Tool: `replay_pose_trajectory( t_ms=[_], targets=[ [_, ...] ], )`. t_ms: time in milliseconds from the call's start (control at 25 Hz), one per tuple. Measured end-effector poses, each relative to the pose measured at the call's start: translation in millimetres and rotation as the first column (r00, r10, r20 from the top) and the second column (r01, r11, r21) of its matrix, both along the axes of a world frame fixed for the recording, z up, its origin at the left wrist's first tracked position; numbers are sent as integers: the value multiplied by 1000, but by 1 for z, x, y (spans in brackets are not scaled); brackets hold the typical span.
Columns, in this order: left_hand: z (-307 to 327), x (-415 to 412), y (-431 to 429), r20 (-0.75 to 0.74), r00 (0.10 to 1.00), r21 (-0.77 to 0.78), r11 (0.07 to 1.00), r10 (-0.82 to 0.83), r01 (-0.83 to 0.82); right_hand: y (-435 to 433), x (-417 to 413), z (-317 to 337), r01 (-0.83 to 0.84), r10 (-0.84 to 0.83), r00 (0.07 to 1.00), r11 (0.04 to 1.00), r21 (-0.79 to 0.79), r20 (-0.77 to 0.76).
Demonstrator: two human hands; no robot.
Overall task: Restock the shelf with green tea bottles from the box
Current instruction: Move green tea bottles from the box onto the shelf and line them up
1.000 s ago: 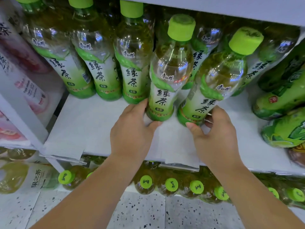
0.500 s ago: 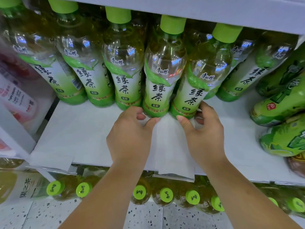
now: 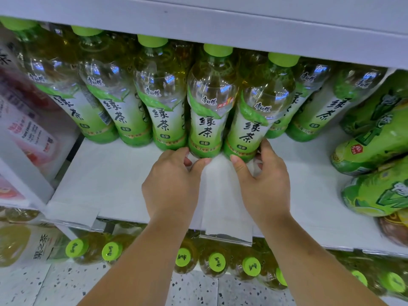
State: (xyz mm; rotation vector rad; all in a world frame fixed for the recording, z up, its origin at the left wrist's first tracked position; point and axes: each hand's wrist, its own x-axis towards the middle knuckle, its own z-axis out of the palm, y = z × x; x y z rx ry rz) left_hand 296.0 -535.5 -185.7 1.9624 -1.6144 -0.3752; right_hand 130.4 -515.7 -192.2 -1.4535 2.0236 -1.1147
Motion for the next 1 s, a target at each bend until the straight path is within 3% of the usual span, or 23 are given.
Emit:
replay_pose_trajectory(
  t_ms=[280, 600, 720, 880, 1000],
  targets=[
    [-1, 0, 0, 20, 1000, -4, 1000, -13, 13, -2, -2, -3, 2, -2, 1000, 1000, 30, -7],
    [-5, 5, 3, 30, 991, 29, 991, -129, 128, -5, -7, 6, -66, 55, 992, 993, 95, 111],
    [0, 12, 8, -125, 970, 72, 974, -207, 217, 0, -3, 20, -72, 27, 956, 987, 146, 291],
    [14, 29, 27, -418, 869, 161, 920, -264, 357, 32, 3, 33, 42, -164, 845, 969, 243, 509],
    [29, 45, 44, -541, 794, 207, 871, -279, 446, 67, 15, 47, 64, -244, 778, 948, 313, 579]
  ],
)
